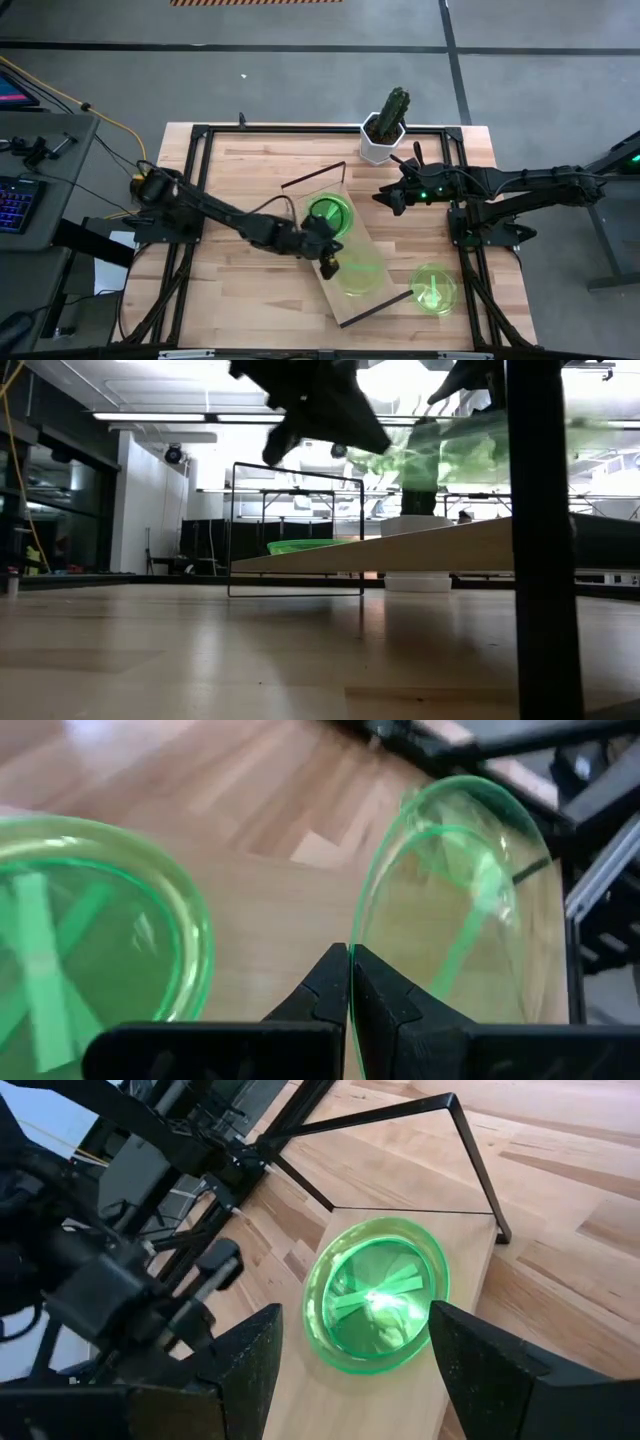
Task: Place and stack plates onto a shelf
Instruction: Put the left green plate on the shelf
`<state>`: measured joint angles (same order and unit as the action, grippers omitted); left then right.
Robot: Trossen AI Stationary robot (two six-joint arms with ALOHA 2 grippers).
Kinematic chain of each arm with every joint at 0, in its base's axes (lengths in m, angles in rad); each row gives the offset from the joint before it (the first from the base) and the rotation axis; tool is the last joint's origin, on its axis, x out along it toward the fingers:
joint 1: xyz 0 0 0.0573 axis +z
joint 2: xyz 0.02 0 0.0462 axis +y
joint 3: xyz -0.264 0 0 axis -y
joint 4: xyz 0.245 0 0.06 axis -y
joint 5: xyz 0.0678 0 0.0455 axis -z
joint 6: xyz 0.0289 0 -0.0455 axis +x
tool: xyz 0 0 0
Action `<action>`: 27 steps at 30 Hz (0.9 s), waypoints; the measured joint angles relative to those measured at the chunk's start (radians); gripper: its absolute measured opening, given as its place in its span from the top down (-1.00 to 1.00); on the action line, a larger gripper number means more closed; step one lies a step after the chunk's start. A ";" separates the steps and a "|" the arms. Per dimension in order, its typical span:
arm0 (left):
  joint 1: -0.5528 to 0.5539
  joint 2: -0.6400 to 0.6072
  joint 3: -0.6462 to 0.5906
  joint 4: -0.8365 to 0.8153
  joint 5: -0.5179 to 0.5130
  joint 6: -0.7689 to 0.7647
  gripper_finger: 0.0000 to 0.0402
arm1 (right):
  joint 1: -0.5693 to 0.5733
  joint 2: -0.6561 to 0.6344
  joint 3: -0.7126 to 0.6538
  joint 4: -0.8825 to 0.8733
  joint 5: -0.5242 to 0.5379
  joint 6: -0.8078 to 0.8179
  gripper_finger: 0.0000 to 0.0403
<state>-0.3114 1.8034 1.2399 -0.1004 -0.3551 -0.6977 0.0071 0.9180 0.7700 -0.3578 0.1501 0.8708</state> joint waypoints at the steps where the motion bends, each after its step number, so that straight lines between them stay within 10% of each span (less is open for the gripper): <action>1: 0.005 0.017 0.017 -0.003 0.021 0.003 1.00 | 0.000 0.000 0.000 -0.004 0.000 0.000 -0.17; 27: 0.013 0.056 0.038 -0.037 0.057 0.029 0.91 | 0.000 0.000 0.000 -0.019 0.003 -0.015 -0.17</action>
<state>-0.2985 1.8595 1.2781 -0.1375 -0.2977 -0.6689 0.0071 0.9176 0.7700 -0.3767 0.1528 0.8554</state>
